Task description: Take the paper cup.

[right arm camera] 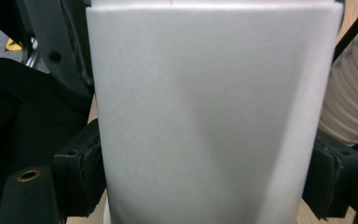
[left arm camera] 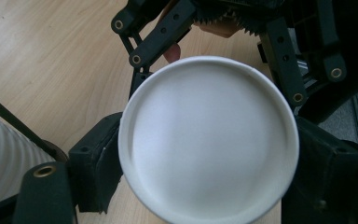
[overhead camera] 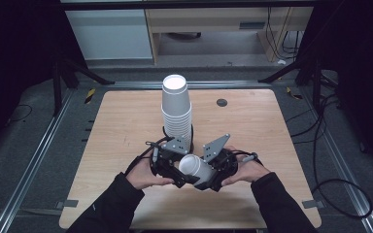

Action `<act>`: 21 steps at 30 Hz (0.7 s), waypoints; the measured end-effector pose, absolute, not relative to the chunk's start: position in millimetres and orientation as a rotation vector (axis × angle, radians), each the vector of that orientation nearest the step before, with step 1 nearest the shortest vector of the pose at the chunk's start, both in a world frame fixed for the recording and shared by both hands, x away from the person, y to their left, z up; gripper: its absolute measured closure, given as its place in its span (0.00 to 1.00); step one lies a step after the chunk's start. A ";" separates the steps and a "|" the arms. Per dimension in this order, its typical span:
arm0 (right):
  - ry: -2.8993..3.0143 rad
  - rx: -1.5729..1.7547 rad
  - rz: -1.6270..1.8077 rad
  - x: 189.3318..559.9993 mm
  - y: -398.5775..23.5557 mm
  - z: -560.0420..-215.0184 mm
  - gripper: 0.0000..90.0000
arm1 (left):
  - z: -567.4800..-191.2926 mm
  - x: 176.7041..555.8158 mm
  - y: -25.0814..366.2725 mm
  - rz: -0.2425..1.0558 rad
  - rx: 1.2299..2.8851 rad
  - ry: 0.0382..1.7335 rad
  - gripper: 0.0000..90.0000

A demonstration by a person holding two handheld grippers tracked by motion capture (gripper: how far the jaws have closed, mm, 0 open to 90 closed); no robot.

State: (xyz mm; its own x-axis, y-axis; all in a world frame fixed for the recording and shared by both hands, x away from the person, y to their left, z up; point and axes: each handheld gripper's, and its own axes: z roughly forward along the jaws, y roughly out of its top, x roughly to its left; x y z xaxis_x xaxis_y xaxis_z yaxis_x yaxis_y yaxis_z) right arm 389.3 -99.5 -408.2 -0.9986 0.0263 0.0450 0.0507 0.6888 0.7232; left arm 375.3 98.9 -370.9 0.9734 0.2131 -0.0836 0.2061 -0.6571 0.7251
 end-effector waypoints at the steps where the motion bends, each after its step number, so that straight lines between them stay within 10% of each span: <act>1: -2.856 -0.066 -1.222 389.0 -99.2 -408.2 0.19 | -370.9 375.6 98.4 0.007 2.316 0.290 0.21; 21: -2.852 -0.036 -1.190 388.5 -93.8 -407.9 0.19 | -373.7 376.2 89.2 -0.032 2.372 0.292 0.22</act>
State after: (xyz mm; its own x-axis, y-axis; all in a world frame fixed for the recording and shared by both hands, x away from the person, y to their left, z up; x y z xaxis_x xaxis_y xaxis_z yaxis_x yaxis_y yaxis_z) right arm 388.5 -93.8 -407.9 -0.9984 0.0018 0.0562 0.0413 0.7032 0.7098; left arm 376.2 89.2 -373.7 0.9739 0.2004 -0.1064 0.2187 -0.7046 0.6750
